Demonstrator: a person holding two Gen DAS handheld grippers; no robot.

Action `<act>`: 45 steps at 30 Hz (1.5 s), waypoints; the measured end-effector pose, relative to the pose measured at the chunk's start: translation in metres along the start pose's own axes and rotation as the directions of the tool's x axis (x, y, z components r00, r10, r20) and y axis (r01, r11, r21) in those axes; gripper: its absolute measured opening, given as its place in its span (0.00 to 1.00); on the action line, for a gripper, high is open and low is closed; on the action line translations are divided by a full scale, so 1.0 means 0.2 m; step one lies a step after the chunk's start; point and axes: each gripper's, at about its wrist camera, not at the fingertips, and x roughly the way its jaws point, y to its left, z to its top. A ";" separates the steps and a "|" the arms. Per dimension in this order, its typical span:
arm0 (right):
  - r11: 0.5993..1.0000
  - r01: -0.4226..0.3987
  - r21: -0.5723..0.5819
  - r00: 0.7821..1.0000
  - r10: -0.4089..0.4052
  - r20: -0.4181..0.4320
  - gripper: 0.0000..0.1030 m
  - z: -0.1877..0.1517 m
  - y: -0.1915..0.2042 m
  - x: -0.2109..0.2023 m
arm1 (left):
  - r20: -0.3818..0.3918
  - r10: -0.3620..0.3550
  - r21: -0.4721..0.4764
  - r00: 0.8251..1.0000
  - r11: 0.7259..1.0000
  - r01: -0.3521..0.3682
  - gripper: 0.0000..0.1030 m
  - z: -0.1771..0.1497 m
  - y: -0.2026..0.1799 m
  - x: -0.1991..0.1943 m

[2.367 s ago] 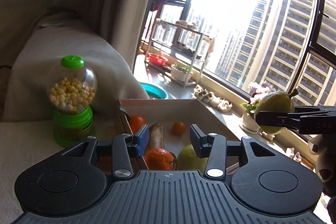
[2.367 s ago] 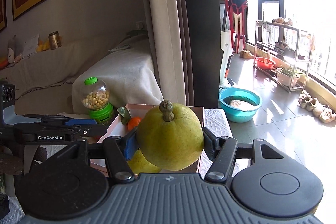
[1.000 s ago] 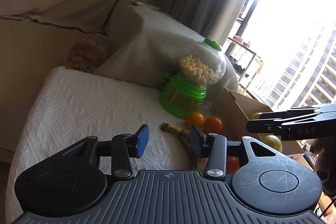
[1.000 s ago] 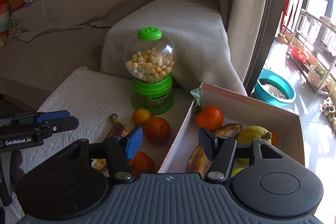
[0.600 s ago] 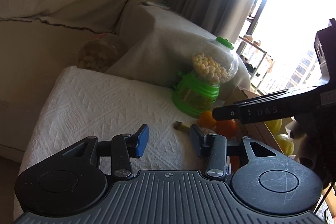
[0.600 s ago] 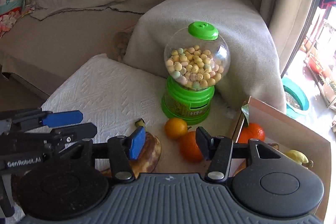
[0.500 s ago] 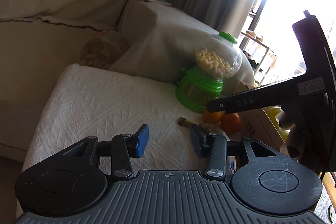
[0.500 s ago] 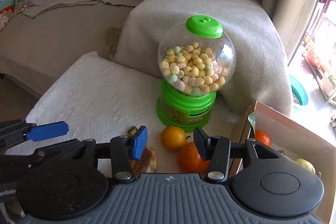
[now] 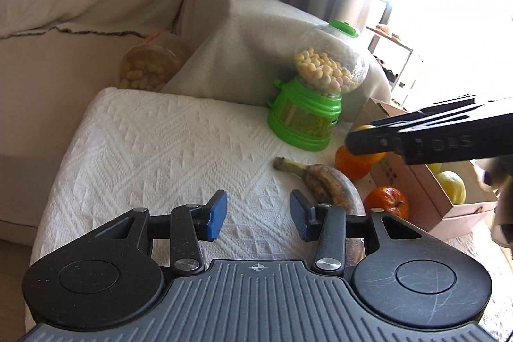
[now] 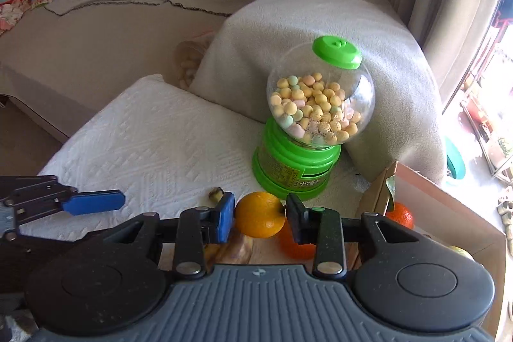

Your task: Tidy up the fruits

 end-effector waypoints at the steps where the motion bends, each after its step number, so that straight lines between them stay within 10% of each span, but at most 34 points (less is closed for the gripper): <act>1: 1.000 -0.014 0.001 1.000 0.014 0.007 0.34 -0.02 0.00 -0.05 | -0.002 0.003 0.003 1.000 1.000 -0.003 0.46 0.00 0.00 0.00; 15: 0.977 -0.198 0.083 0.972 0.206 -0.116 0.34 -0.53 0.17 -0.21 | 0.034 0.039 -0.010 0.999 0.999 -0.039 0.46 -0.08 -0.02 -0.19; 20: 0.953 -0.143 0.268 0.989 0.149 0.000 0.65 -0.51 0.07 -0.27 | 0.029 0.064 -0.068 0.998 0.996 -0.062 0.46 -0.17 0.02 -0.30; 26: 0.844 -0.101 0.526 0.992 0.126 -0.011 0.66 -0.37 0.01 -0.09 | 0.060 0.082 -0.059 0.995 0.995 -0.079 0.46 -0.20 0.01 -0.39; 37: 0.908 -0.028 0.418 0.989 0.086 -0.119 0.72 -0.28 0.25 0.12 | 0.089 0.067 -0.127 0.994 0.990 -0.055 0.46 -0.22 0.08 -0.45; 45: 0.852 -0.120 0.510 0.964 0.224 -0.146 0.53 -0.28 0.05 0.11 | 0.093 0.044 -0.136 0.995 0.990 -0.031 0.46 -0.23 0.09 -0.46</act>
